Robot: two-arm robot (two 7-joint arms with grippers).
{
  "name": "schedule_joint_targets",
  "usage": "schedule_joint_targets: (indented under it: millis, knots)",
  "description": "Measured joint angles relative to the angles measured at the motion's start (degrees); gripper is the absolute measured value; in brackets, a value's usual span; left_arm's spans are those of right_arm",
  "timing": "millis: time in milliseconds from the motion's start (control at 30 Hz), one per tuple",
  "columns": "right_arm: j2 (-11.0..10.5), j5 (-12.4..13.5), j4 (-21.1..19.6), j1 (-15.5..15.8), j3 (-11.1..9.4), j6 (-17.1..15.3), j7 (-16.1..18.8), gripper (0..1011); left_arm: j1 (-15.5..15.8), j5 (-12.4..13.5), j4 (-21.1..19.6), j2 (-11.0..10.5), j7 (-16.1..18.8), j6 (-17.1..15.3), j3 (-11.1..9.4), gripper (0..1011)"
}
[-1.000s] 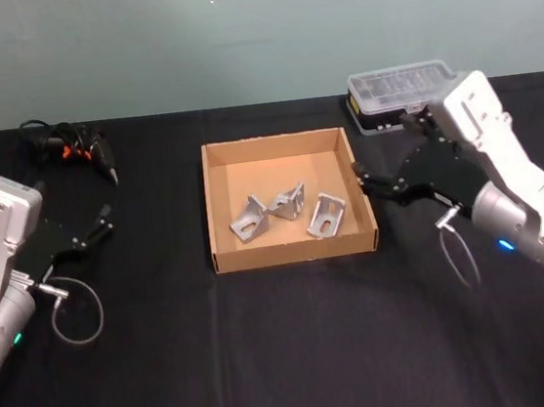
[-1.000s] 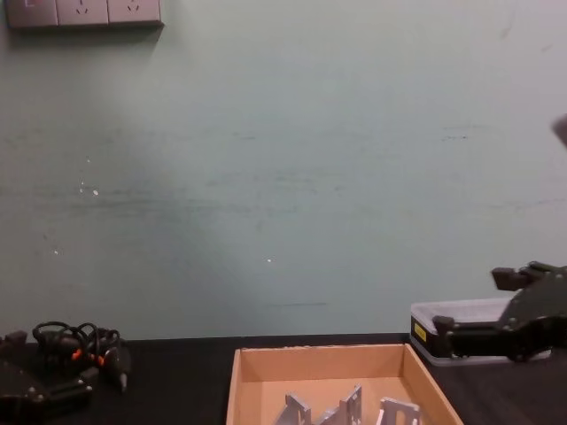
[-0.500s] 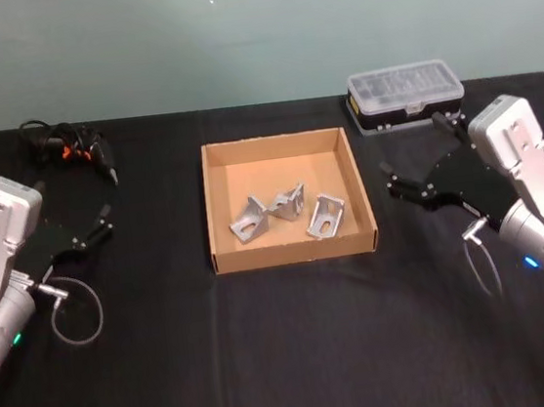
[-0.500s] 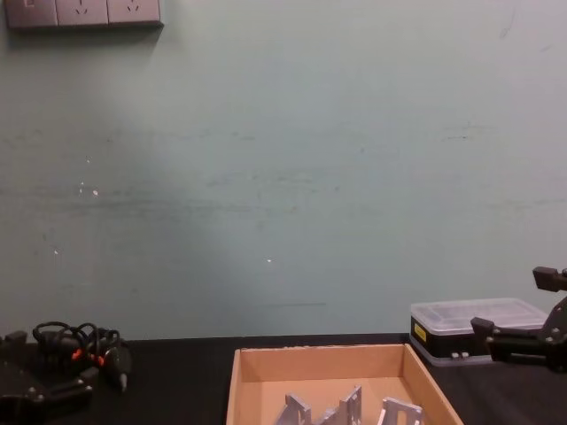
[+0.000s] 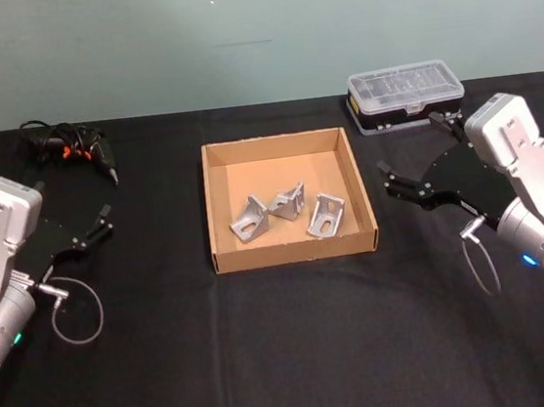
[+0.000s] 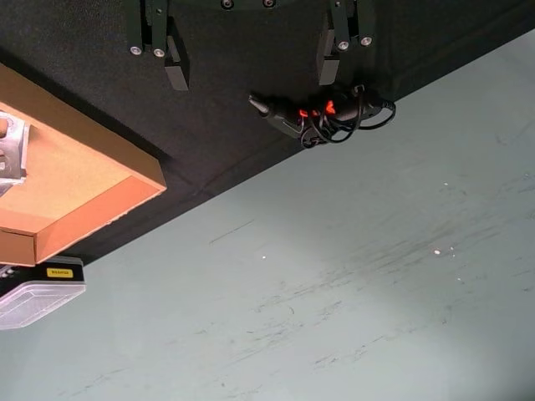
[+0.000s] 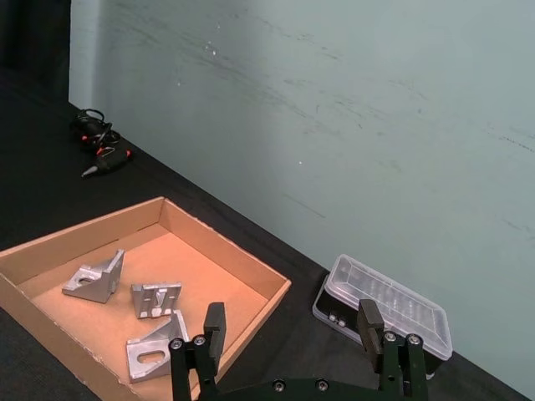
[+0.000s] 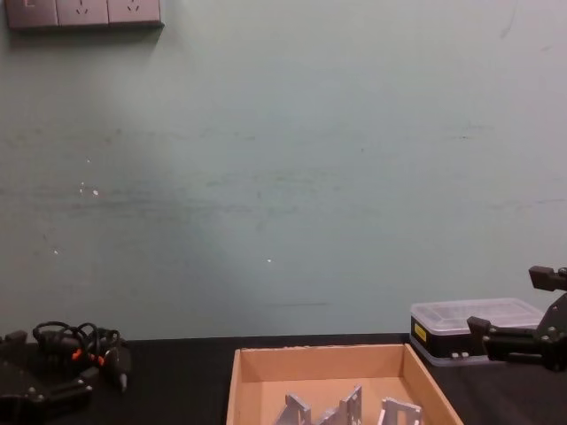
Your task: Use one hand to pick up the angle iron from the table and place it into the box.
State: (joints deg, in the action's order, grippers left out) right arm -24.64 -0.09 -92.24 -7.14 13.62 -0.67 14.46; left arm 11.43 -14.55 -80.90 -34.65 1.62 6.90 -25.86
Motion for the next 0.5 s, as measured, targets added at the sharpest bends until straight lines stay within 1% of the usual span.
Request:
schedule_joint_targets:
  millis: [500]
  knots:
    - [-0.05, 0.06, -0.13, -0.07, 0.1, -0.32, 0.05, 1000, 0.0, 0.0, 0.0, 0.0, 0.0, 0.0, 0.0, 1000]
